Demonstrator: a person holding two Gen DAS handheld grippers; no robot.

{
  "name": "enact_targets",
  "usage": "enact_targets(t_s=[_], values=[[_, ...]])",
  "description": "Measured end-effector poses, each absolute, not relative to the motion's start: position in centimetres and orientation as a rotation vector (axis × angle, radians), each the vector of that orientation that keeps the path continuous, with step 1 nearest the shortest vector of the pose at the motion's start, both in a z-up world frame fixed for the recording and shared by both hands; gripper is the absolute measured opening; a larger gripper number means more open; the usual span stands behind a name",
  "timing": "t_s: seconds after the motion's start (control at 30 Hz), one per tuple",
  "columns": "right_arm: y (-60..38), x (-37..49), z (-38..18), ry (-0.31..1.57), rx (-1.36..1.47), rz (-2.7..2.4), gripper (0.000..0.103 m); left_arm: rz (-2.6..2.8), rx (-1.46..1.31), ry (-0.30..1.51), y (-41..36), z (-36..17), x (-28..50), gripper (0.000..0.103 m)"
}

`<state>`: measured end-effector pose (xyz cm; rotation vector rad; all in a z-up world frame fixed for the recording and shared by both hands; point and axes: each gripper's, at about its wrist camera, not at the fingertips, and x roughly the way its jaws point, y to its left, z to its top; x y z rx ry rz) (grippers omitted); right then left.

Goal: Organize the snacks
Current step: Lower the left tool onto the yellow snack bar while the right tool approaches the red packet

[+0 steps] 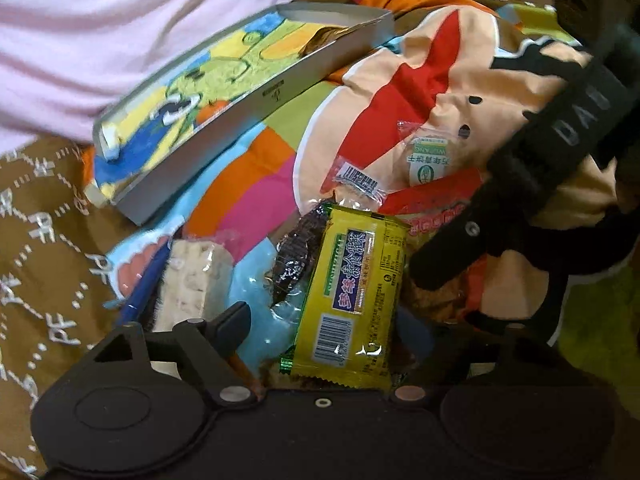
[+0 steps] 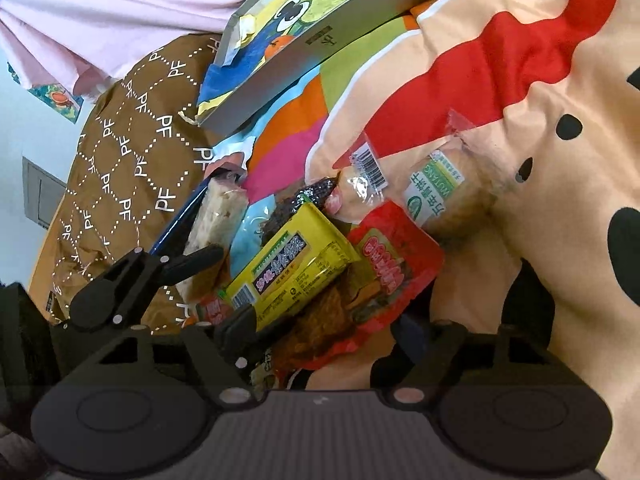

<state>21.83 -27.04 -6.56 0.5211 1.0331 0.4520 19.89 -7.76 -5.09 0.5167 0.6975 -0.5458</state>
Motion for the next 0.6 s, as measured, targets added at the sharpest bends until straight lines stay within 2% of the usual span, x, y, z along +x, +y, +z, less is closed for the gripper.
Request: enact_targets(t_s=[0.13,0.2,0.3,0.4,0.6], values=[[-27.1,21.8,-6.5,1.032,0.523,0.446,0.079,-0.551,0.441,0.747,-7.5,-5.2,20.9,0.081],[-27.2,21.8,-6.6,1.031,0.527,0.444,0.079,-0.559,0.409,0.760,-7.4,-5.3,20.8,0.073],[-27.2,21.8,-6.7,1.032,0.530,0.444,0.079,-0.549,0.403,0.752,-7.4,-5.3,20.4,0.069],[-27.1,21.8,-6.7,1.030,0.520,0.445,0.079,-0.517,0.426,0.734,-7.6,-5.3,20.0,0.055],[-26.9,21.7,-6.7,1.023,0.511,0.446,0.078,-0.488,0.374,0.747,-6.5,-4.9,19.5,0.051]])
